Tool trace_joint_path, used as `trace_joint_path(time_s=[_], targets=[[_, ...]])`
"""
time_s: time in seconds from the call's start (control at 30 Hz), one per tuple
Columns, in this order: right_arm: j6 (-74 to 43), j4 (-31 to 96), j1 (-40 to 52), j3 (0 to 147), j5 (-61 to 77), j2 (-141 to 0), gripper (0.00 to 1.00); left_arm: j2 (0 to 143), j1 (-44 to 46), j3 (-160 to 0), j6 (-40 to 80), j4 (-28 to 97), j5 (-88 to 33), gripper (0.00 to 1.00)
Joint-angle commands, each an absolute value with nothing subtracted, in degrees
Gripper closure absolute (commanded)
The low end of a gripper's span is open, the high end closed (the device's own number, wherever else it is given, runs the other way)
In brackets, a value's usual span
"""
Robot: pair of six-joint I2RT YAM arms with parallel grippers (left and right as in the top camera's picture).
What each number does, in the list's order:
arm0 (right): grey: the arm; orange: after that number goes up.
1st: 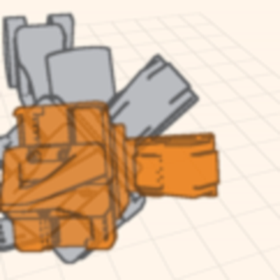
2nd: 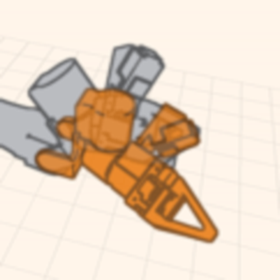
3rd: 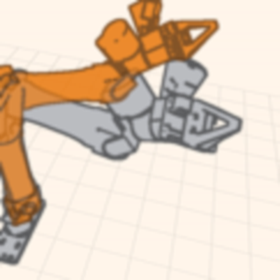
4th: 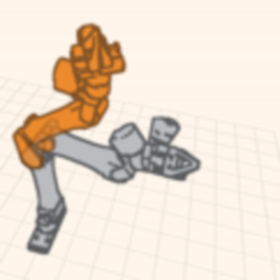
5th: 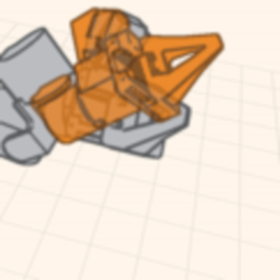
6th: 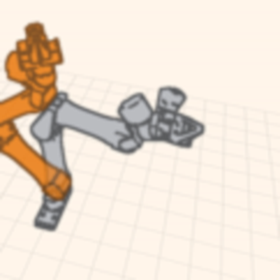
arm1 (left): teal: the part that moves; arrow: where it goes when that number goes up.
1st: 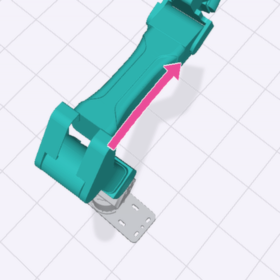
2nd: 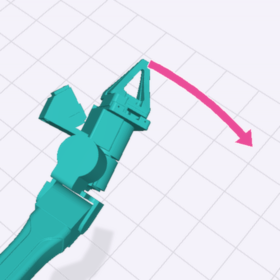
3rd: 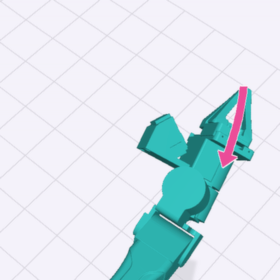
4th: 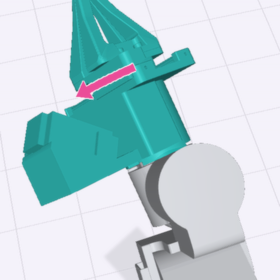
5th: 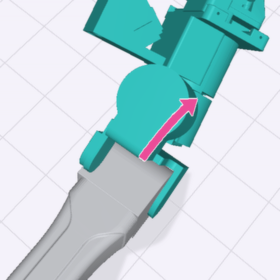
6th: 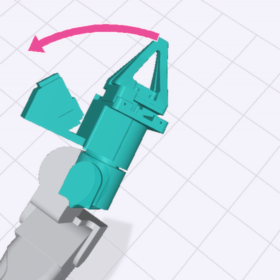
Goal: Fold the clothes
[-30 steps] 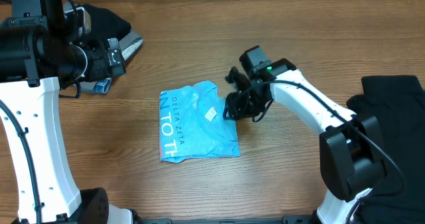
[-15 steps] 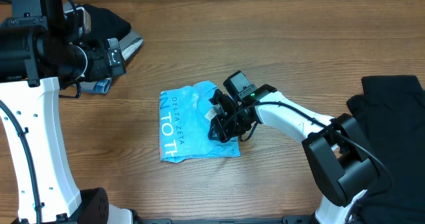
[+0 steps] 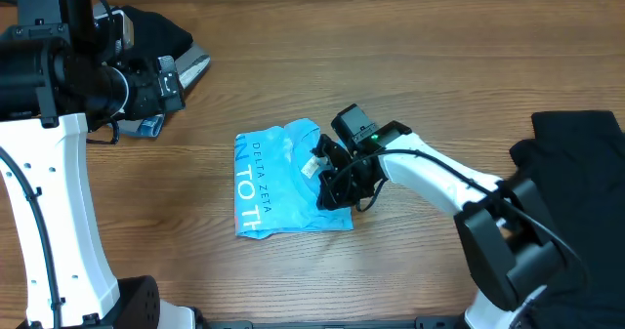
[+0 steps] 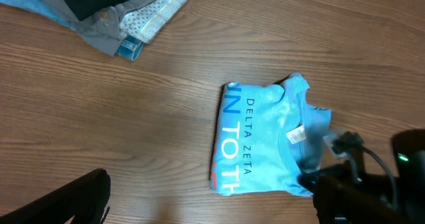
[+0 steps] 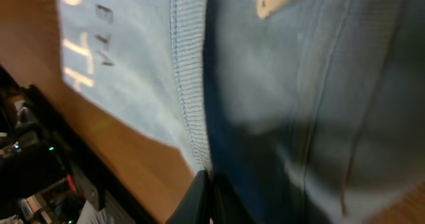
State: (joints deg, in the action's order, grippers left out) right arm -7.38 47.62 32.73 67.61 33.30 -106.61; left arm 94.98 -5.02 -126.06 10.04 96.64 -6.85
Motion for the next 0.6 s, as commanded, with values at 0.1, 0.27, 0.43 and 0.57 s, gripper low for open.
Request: trace_joint_path(time_s=[0.1, 0.27, 0.43, 0.57], targets=[[-7.1, 53.1, 31.0, 69.6, 28.9, -99.6, 0.96, 94.5, -5.2, -127.1, 8.7, 96.0, -7.1, 0.00], [-7.1, 58.9, 30.7, 69.6, 27.0, -99.6, 0.96, 94.5, -5.2, -127.1, 8.7, 95.4, -7.1, 0.00], [-7.1, 61.1, 30.7, 69.2, 27.0, -99.7, 0.96, 94.5, -5.2, -127.1, 8.8, 95.3, -7.1, 0.00], [-7.1, 61.5, 30.7, 68.6, 26.7, -99.7, 0.82, 94.5, -5.2, -127.1, 8.7, 95.3, -7.1, 0.00]])
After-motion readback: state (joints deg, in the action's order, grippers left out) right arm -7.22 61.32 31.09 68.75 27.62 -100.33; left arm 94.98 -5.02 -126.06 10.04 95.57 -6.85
